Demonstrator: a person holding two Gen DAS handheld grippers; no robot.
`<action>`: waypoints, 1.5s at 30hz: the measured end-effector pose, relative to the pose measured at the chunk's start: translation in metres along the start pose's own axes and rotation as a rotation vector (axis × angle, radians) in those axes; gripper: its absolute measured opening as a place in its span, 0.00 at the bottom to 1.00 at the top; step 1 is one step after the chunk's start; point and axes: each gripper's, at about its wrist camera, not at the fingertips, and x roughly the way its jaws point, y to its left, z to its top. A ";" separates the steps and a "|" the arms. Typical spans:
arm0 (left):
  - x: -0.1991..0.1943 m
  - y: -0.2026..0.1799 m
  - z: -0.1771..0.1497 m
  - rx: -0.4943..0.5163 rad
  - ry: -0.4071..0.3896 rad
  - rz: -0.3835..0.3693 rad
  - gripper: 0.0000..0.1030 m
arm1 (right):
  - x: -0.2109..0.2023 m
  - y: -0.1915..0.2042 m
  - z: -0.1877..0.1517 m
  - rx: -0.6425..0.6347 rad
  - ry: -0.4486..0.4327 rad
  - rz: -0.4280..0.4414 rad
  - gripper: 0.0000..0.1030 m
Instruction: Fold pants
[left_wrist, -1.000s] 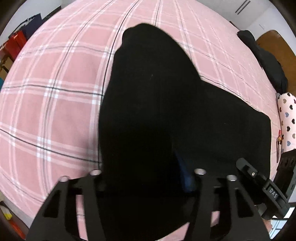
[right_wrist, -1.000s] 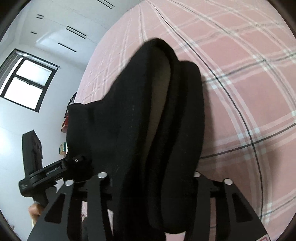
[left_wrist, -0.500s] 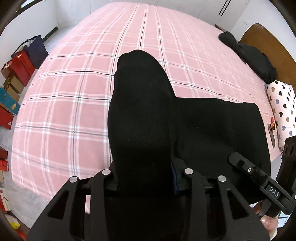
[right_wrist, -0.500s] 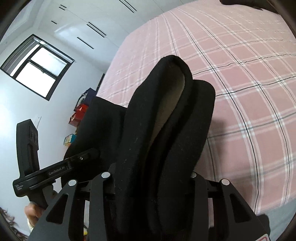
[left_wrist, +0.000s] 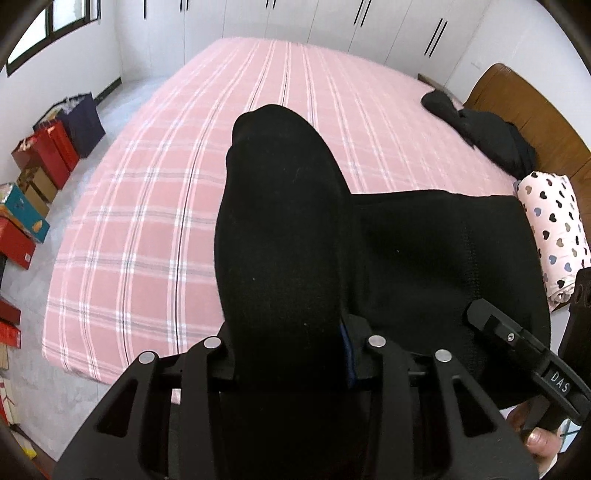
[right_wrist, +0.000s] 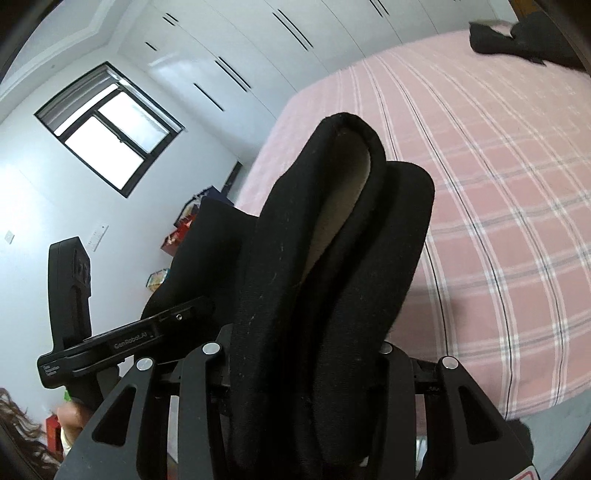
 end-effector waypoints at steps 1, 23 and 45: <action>0.000 -0.003 0.006 0.005 -0.017 0.000 0.35 | -0.002 0.001 0.002 -0.005 -0.009 0.003 0.38; 0.102 -0.001 0.175 -0.003 -0.215 -0.017 0.55 | 0.102 -0.060 0.190 -0.050 -0.140 -0.002 0.52; 0.150 0.002 0.091 0.047 -0.067 0.263 0.81 | 0.111 -0.114 0.050 0.034 -0.081 -0.287 0.58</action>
